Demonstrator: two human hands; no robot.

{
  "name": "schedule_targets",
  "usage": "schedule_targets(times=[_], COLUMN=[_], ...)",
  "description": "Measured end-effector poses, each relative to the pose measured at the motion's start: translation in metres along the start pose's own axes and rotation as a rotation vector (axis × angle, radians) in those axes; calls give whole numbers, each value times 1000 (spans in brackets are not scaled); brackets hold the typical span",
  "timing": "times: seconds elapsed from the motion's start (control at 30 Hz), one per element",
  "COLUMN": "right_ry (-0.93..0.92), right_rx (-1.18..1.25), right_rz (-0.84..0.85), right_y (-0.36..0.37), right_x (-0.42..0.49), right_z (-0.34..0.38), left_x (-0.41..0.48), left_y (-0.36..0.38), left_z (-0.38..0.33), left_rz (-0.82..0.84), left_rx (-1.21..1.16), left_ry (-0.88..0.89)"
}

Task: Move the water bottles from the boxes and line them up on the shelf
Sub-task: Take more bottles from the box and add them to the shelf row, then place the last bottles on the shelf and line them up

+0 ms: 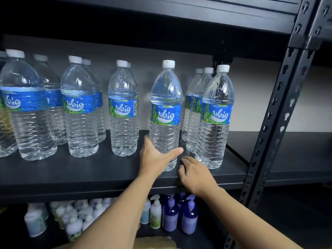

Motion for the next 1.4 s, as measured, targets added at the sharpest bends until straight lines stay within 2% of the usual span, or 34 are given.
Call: schedule_targets(times=[0.43,0.7,0.83,0.97,1.07,1.27,1.4], right_ry=[29,40,71,2,30,116,237], right_rx=[26,49,97,25,55,56,92], right_rz=[27,78,96,84,118,148,126], right_y=[2,2,-5,-17,-29,-65,-87], right_x=[0,0,-19,-62,-89,-155,-206], right_z=[-2,-1,-1,-3,-11,-34,-71], left_x=[-2,-7,-31,-73,-104,-152,-182], left_y=[-2,-1,-8,-26,-37,-46,-10], left_z=[-2,3,7,6,-1,-4,-5], left_rz=[-26,50,57,-29,-38,59,288], left_rx=[25,51,213,226,267,326,289], left_ry=[-18,-55,-17,27,116,152,72])
Point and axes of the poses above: each hand's wrist, its own x-axis towards the middle knuckle, its own y-axis out of the palm, z = x × y, the point moved 7 cm from there along x, towards the middle knuckle, and after that the axes turned 6 degrees about y, right-handed, at the moved point
